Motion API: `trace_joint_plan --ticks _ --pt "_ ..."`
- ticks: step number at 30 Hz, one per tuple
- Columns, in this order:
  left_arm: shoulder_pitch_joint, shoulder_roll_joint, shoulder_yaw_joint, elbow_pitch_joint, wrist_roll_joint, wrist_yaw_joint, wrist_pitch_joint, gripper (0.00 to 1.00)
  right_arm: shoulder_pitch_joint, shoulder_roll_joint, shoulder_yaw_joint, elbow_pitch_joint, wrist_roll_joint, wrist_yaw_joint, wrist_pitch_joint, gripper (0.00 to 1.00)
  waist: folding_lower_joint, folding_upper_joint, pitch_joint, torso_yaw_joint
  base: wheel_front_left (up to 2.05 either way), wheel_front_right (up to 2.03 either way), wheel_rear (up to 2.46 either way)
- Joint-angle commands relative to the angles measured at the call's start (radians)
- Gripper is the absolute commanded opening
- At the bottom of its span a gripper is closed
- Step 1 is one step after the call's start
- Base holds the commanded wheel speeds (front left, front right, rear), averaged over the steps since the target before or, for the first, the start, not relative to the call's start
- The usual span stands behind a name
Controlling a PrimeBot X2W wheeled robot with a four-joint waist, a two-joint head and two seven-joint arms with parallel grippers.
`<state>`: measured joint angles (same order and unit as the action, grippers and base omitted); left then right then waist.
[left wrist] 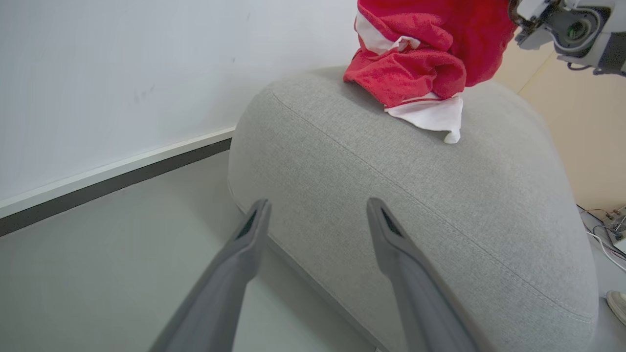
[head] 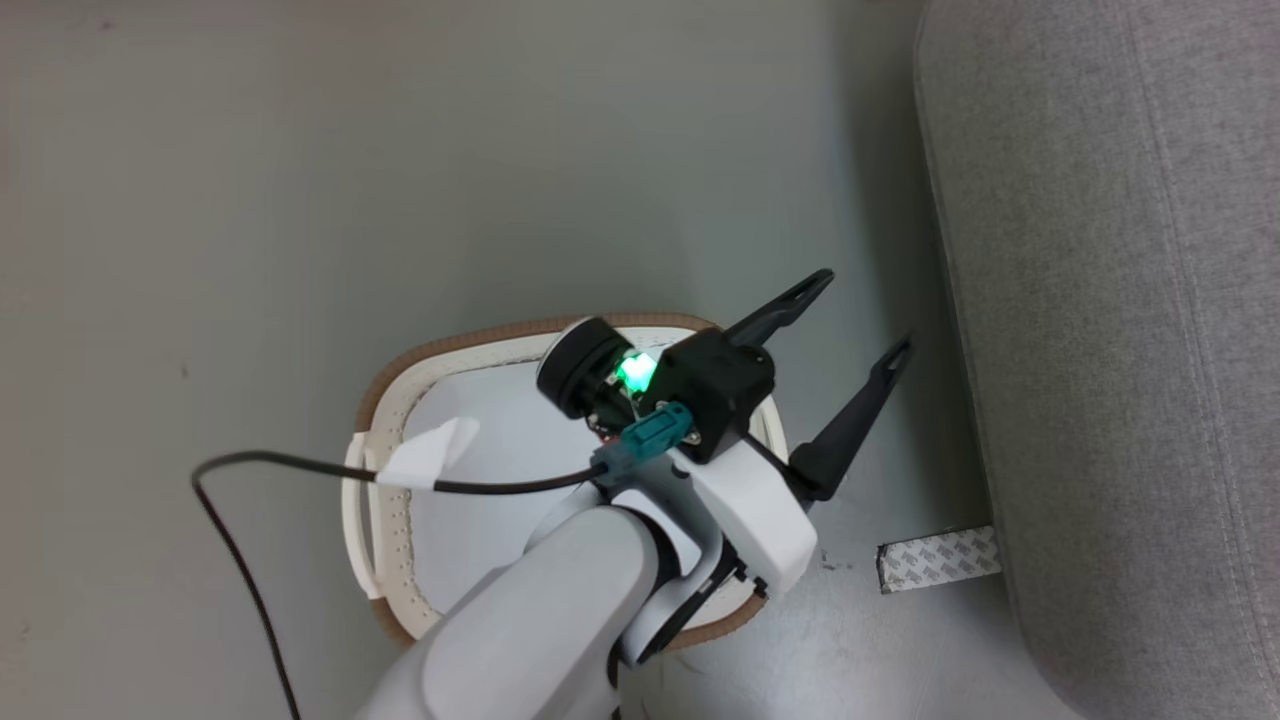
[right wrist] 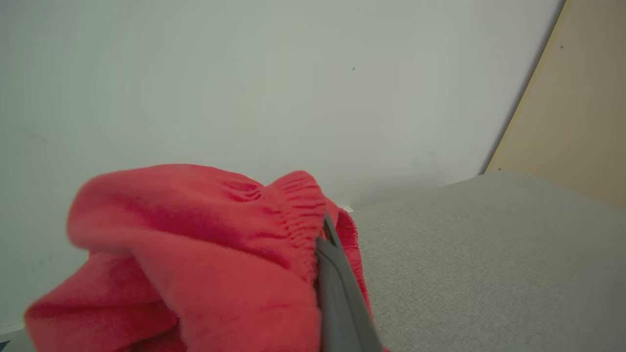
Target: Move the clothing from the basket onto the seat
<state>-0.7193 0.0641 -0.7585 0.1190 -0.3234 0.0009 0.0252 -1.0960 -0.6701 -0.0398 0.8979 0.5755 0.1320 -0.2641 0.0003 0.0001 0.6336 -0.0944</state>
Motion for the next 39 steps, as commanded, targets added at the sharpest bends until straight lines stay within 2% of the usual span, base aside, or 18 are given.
trace_joint_plan --ticks 1,2,3,4,5,6,10,15,22,30,36,39 --pt "0.018 0.002 0.003 0.003 -0.008 0.007 -0.010 1.00 0.023 0.000 -0.024 0.013 -0.017 -0.003 0.000 0.00 -0.0003 -0.0001 -0.004 0.002 0.00 0.00 0.00" --pt "0.028 0.006 0.012 0.005 -0.014 0.013 -0.017 1.00 0.048 0.015 -0.049 0.032 -0.032 -0.003 0.000 0.14 -0.0003 -0.0001 -0.014 -0.002 0.00 0.00 0.00" --pt "0.039 0.013 0.020 0.008 -0.020 0.022 -0.022 1.00 0.075 0.033 -0.064 0.043 -0.054 -0.003 0.000 0.41 -0.0003 -0.0001 -0.024 -0.007 0.00 0.00 0.00" --pt "0.052 0.018 0.028 0.008 -0.029 0.029 -0.024 1.00 0.099 0.052 -0.082 0.053 -0.072 -0.003 0.000 0.52 -0.0003 -0.0001 -0.034 -0.011 0.00 0.00 0.00" --pt "0.064 0.024 0.035 0.007 -0.036 0.034 -0.028 1.00 0.122 0.070 -0.097 0.062 -0.088 -0.003 0.000 0.84 -0.0003 -0.0001 -0.044 -0.017 0.00 0.00 0.00" --pt "0.073 0.030 0.038 0.005 -0.043 0.037 -0.027 1.00 0.142 0.083 -0.108 0.076 -0.106 -0.003 0.000 1.00 -0.0003 -0.0001 -0.054 -0.021 0.00 0.00 0.00" --pt "0.100 0.054 0.056 -0.005 -0.052 0.048 -0.028 1.00 0.187 0.126 -0.147 0.056 -0.159 -0.003 0.000 1.00 -0.0003 -0.0001 -0.092 -0.042 0.00 0.00 0.00" --pt "0.123 0.073 0.076 -0.009 -0.068 0.060 -0.037 1.00 0.257 0.169 -0.139 -0.014 -0.209 -0.003 0.000 1.00 -0.0003 -0.0001 -0.149 -0.067 0.00 0.00 0.00" --pt "0.188 0.113 0.118 0.018 -0.088 0.093 -0.088 1.00 0.439 0.250 -0.123 -0.254 -0.250 -0.003 0.000 1.00 -0.0003 -0.0001 -0.262 -0.088 0.00 0.00 0.00" --pt "0.298 0.161 0.177 0.072 -0.104 0.156 -0.162 1.00 0.663 0.342 -0.131 -0.507 -0.288 -0.003 0.000 1.00 -0.0003 -0.0001 -0.414 -0.065 0.00 0.00 0.00" --pt "0.417 0.194 0.225 0.091 -0.144 0.194 -0.217 1.00 0.798 0.409 -0.095 -0.612 -0.322 -0.003 0.000 1.00 -0.0003 -0.0001 -0.509 -0.033 0.00 0.00 0.00" --pt "0.455 0.205 0.239 0.092 -0.154 0.205 -0.232 1.00 0.838 0.418 -0.077 -0.633 -0.335 -0.003 0.000 1.00 -0.0003 -0.0001 -0.531 -0.020 0.00 0.00 0.00"
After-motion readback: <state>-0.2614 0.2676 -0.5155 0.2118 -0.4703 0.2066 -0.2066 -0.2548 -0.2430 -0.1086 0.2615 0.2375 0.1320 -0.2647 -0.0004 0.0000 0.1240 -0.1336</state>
